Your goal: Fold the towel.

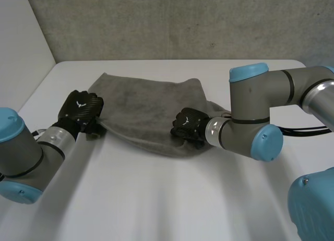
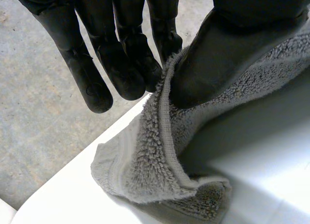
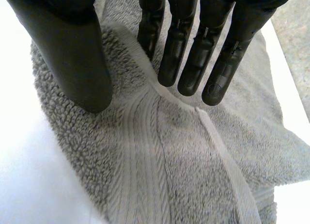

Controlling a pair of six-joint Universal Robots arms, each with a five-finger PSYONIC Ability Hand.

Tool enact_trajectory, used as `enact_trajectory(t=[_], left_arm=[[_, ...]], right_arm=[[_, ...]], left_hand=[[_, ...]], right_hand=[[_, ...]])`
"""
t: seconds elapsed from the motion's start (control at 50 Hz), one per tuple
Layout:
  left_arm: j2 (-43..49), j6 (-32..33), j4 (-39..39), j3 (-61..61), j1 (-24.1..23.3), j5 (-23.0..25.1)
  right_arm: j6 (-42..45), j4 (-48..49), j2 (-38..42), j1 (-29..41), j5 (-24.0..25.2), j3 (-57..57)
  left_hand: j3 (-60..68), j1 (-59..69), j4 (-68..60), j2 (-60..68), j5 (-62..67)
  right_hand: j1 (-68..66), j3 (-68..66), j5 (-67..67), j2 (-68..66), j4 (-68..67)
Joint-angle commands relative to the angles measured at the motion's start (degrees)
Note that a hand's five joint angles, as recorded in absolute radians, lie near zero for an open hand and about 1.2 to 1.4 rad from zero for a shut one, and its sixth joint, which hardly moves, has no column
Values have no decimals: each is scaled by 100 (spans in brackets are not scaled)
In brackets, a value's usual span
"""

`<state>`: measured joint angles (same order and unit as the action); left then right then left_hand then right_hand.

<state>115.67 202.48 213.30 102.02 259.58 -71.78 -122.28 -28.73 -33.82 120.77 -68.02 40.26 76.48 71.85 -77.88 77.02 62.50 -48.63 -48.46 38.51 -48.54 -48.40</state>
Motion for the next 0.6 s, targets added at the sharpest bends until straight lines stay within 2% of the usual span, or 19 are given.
enact_trajectory(t=[0.02, 0.14, 0.18, 0.2, 0.24, 0.46, 0.52, 0.6], left_arm=[[9, 2, 1, -25, 58, -2], [17, 11, 1, -34, 58, -2], [26, 11, 1, -42, 66, -2], [26, 11, 1, -42, 66, -2], [26, 11, 1, -51, 66, -2], [-35, -7, -8, 28, 172, 7], [-44, -7, -8, 37, 146, 7], [-44, -7, -8, 46, 102, 7]], right_arm=[[151, -18, -239, -98, -1, 446], [301, 17, -397, -221, -9, 702], [362, 26, -511, -326, -1, 798], [363, 26, -512, -326, -1, 799], [354, 26, -652, -388, 34, 895], [-24, 201, -1628, -616, 184, 1818], [-499, 518, -2120, -731, 360, 2187], [-1541, 1227, -2865, -1142, 544, 2853]], left_hand=[[352, 815, -212, 298, 750], [352, 815, -212, 298, 750], [352, 815, -212, 298, 750], [352, 815, -212, 298, 750], [352, 815, -212, 298, 750], [352, 815, -212, 298, 750], [352, 815, -212, 298, 750], [352, 815, -212, 298, 750]], right_hand=[[36, 19, -24, 27, 13], [-116, -133, 127, -124, -139], [-1388, -1405, 1399, -1396, -1411], [-1394, -1411, 1405, -1402, -1417], [-3128, -3145, 3139, -3136, -3151], [-3137, -3154, 3149, -3146, -3160], [-3137, -3154, 3149, -3146, -3160], [-3137, -3154, 3149, -3146, -3160]])
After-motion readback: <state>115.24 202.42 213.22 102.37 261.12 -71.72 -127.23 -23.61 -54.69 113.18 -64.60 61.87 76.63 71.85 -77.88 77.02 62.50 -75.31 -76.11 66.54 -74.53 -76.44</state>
